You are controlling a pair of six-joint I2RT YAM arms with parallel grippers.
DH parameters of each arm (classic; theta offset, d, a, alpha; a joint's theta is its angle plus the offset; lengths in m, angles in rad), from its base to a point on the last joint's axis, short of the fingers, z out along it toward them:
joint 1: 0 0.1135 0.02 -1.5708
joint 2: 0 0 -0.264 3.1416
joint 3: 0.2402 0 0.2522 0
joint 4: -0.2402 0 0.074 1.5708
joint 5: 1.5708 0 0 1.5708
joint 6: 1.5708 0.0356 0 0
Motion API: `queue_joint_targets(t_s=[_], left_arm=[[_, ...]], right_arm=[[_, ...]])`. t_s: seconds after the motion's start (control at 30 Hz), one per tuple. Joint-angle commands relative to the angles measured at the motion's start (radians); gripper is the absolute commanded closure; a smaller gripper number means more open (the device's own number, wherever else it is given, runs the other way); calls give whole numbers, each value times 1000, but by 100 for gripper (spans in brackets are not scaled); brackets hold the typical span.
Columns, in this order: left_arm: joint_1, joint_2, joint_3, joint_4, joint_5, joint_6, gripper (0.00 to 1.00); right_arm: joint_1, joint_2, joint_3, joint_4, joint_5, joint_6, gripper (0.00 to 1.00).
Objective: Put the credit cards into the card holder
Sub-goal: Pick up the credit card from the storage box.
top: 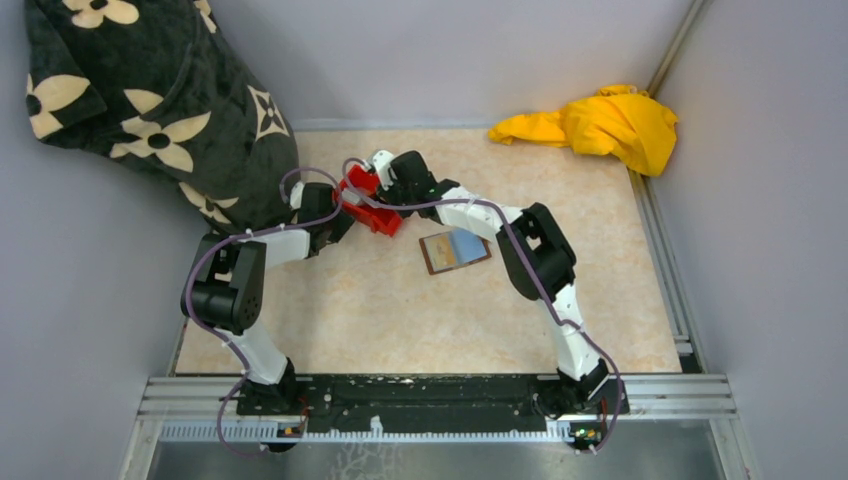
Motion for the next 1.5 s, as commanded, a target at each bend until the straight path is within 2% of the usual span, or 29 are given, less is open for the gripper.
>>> queue_joint_targets(t_s=[0.0,0.2,0.53,0.93,1.47], left_arm=[[1,-18,-9,14,9,-2,60],[2,-18,-12,15,10,0,60],[1,-43,-38,13,5,-3,60],[1,-117,-101,7,-14,-14,59],[1,-239,-136,-52,-27,-21,59]], right_arm=[[26,10,85,33,17,-34,77],[42,31,113,35,63,-65,80],[51,66,152,12,103,-75,100],[63,-18,86,113,172,-87,100],[84,-145,16,162,236,-100,100]])
